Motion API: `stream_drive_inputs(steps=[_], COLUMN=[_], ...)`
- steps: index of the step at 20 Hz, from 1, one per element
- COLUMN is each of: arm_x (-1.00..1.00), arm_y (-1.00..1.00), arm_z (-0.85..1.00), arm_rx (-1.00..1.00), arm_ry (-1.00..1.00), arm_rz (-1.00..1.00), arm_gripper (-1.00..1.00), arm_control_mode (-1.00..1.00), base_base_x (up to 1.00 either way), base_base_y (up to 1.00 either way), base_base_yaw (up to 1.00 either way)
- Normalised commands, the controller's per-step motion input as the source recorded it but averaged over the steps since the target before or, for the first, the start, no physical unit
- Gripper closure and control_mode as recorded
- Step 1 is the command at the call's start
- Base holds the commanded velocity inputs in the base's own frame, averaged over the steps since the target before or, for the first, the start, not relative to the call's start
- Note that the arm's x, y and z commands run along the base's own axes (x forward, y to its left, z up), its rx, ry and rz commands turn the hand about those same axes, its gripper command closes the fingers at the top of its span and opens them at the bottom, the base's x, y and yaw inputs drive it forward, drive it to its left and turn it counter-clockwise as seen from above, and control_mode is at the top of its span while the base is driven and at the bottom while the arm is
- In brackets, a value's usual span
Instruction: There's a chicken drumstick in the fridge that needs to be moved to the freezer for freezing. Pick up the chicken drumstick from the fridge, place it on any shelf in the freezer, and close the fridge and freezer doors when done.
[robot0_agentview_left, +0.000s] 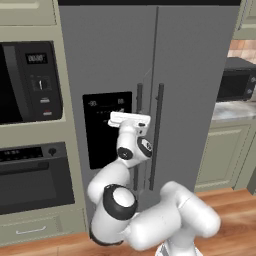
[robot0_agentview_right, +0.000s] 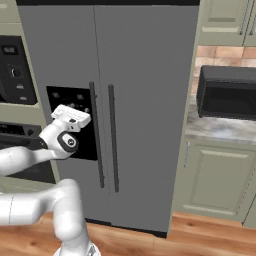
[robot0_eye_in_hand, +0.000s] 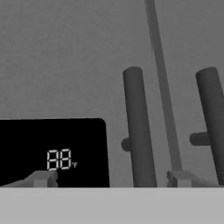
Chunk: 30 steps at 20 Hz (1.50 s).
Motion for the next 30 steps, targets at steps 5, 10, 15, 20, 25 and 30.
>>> stream_drive_inputs(steps=[5,10,15,20,25,30], arm_x=[-0.27,0.02,0.02,0.43,0.94,1.00], arm_y=[-0.96,-0.82,-0.66,-0.17,0.01,0.01], arm_z=[0.42,0.14,0.04,0.00,-0.13,-0.30], arm_rx=[0.04,0.03,0.01,0.00,0.04,0.16], arm_ry=[0.07,0.16,0.05,0.10,0.17,0.26], arm_rz=[0.00,0.01,0.08,0.17,0.28,0.44], arm_gripper=[-1.00,-1.00,-1.00,-1.00,-1.00,-1.00], arm_control_mode=[-1.00,-1.00,-1.00,-1.00,-1.00,-1.00], base_base_x=[0.00,0.00,0.00,0.00,0.00,0.00], base_base_y=[0.00,0.00,0.00,0.00,0.00,0.00], base_base_yaw=[0.00,0.00,0.00,0.00,0.00,0.00])
